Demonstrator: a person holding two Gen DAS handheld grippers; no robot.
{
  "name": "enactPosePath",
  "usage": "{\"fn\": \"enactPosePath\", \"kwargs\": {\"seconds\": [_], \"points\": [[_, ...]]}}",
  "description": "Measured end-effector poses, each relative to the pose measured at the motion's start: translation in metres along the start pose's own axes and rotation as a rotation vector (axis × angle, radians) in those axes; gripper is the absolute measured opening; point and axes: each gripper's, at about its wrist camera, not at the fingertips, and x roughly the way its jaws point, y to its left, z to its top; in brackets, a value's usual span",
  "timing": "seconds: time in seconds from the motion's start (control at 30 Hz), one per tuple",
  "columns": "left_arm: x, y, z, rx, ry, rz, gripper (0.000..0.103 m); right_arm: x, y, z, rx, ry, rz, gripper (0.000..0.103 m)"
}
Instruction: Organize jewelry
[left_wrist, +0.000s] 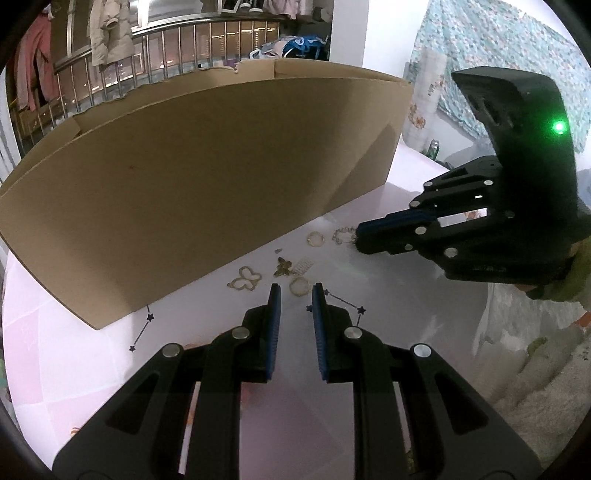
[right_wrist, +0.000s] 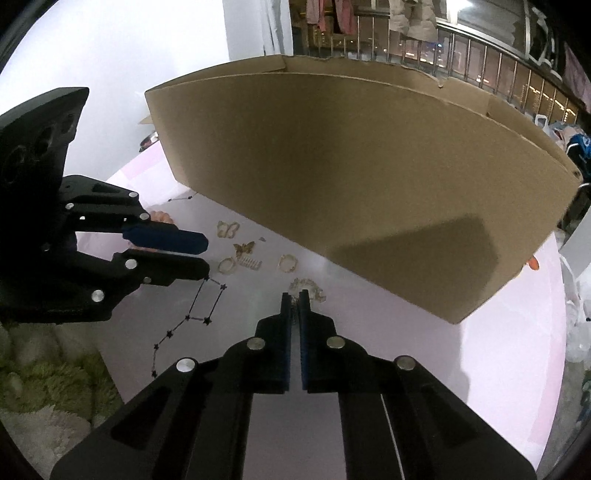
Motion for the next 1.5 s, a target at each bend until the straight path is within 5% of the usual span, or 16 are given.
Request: {"fn": "enactPosePath", "kwargs": {"seconds": [0.37,1.5], "points": [[0.008,-0.005,0.005,0.032,0.005,0.022,0.016,-0.02,-0.005,-0.009,0.093,-0.03,0.025,0.004],[0.01,-0.006,0.002,0.035,0.019,0.039,0.01,-0.023,-0.013,-0.003,0.119,-0.075,0.023,0.004]]}}
